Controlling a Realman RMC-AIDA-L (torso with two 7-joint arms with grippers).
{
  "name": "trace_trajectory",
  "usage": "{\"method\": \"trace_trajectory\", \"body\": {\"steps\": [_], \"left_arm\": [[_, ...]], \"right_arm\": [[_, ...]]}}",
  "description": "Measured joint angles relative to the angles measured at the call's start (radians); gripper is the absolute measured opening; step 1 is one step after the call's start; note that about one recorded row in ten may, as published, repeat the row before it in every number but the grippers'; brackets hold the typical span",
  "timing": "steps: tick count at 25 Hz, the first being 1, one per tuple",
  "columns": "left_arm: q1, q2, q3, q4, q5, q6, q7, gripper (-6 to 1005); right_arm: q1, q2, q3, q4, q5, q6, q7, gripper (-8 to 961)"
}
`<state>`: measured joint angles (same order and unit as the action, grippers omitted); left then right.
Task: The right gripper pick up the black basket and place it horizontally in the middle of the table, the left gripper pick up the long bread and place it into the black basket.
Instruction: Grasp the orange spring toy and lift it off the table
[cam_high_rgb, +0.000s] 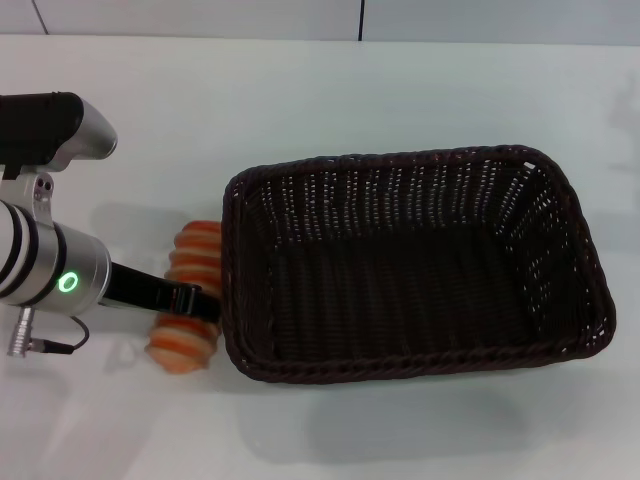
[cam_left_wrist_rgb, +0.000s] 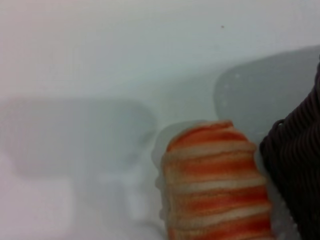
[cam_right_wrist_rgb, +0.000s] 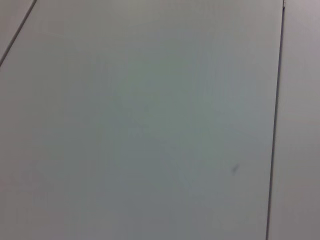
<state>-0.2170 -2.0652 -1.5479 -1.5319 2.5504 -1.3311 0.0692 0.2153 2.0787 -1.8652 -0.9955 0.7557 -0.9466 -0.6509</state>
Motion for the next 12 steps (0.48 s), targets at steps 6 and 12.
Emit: {"method": "trace_trajectory", "body": {"steps": [6, 12], "left_arm": [[0.003, -0.001, 0.008, -0.014, 0.024, 0.001, -0.001, 506], [0.032, 0.002, -0.014, -0.102, 0.072, 0.000, -0.006, 432]], "right_arm": [[-0.006, 0.001, -0.002, -0.010, 0.000, 0.000, 0.000, 284], [-0.012, 0.001, -0.002, -0.015, 0.000, 0.000, 0.000, 285]]}}
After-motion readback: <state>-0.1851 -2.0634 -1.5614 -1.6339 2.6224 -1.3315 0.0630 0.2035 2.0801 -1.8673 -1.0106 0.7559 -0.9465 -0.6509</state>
